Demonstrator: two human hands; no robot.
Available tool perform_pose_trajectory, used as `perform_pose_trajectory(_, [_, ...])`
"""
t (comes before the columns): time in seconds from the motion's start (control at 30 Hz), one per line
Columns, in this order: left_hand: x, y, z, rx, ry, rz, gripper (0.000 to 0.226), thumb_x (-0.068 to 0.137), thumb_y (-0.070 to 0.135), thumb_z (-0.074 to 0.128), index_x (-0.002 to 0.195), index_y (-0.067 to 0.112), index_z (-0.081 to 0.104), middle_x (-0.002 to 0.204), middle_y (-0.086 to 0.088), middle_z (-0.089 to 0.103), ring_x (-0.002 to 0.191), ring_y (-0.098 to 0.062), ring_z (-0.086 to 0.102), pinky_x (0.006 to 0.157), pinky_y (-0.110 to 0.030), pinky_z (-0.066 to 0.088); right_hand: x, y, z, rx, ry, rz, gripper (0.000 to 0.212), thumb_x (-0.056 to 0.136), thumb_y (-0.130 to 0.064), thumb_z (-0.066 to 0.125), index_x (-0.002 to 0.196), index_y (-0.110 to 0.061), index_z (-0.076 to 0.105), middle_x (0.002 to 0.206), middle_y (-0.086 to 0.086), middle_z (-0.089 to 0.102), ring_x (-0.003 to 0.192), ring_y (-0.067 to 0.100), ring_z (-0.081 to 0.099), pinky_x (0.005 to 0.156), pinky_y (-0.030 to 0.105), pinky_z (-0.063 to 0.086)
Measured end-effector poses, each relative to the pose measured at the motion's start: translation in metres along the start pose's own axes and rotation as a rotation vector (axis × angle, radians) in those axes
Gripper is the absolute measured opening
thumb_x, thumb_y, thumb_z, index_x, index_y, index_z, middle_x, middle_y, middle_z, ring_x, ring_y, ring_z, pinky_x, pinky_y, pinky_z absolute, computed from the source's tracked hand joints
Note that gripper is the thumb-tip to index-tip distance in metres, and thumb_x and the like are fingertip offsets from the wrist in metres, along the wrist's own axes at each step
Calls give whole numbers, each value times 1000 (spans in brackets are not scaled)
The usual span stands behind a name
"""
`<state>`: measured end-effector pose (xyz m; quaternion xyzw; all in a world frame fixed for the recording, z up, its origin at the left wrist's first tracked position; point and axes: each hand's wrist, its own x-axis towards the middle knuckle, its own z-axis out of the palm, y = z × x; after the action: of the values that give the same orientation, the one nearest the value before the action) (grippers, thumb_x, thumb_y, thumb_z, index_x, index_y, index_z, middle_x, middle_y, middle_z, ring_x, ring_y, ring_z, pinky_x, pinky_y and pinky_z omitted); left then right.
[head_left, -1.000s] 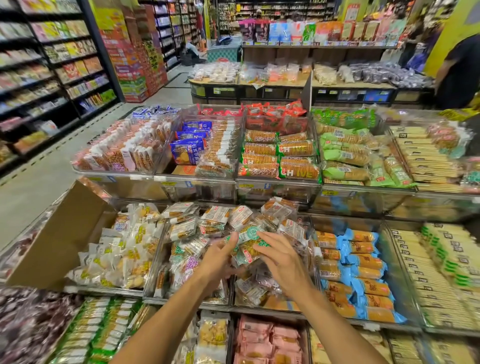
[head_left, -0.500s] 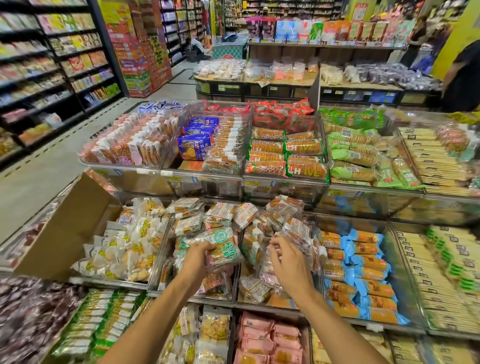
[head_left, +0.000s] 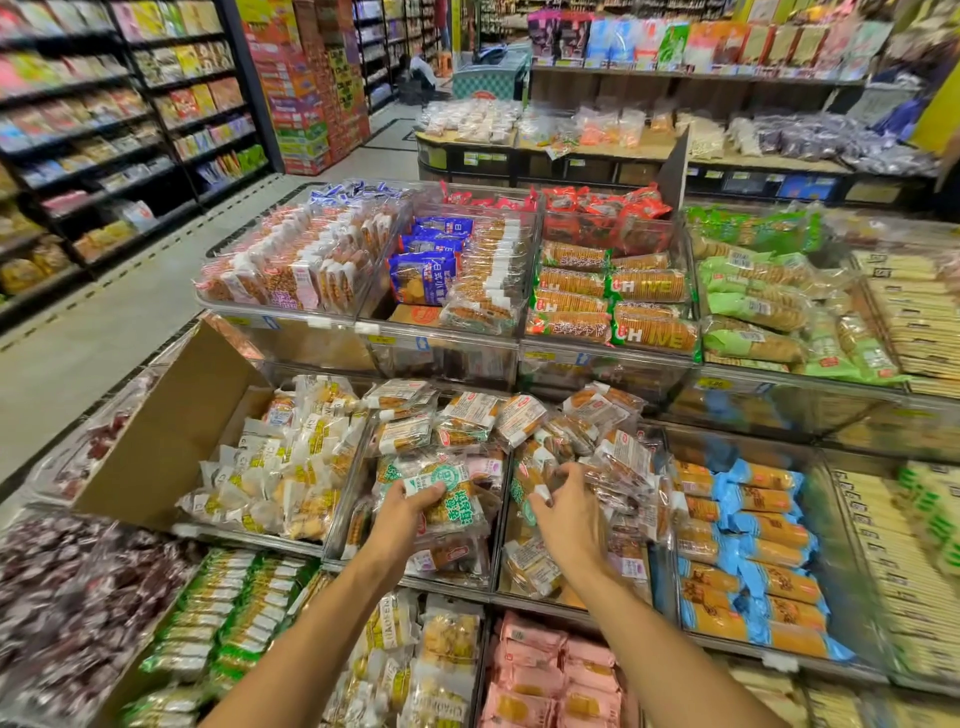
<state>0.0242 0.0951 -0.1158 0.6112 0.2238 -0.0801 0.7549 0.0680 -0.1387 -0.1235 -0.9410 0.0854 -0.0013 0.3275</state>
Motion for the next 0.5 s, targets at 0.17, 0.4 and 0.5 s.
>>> perform_pose_trajectory(0.17, [-26, 16, 12, 14, -2, 25, 113, 75, 61, 80, 162, 15, 23, 163, -9, 37, 145, -33, 41, 120, -60, 32, 0, -7, 3, -12, 18, -89, 43, 90, -27, 79, 117, -24, 46, 113, -4, 52, 90, 13, 56, 69, 23, 45])
perform_pose_trajectory(0.4, [-28, 25, 21, -22, -66, 38, 113, 75, 40, 92, 161, 6, 26, 142, -16, 62, 119, -25, 66, 90, -43, 61, -1, -12, 7, 17, 5, -58, 46, 89, -13, 77, 112, -27, 40, 104, -2, 56, 92, 17, 58, 75, 32, 55])
perform_pose_trajectory(0.5, [-27, 26, 22, 57, -114, 23, 114, 81, 39, 89, 162, 0, 19, 163, -14, 38, 138, -29, 51, 121, -52, 35, -3, -10, -5, 33, 27, -37, 33, 92, -20, 74, 108, -25, 45, 109, -3, 48, 89, 13, 54, 67, 20, 41])
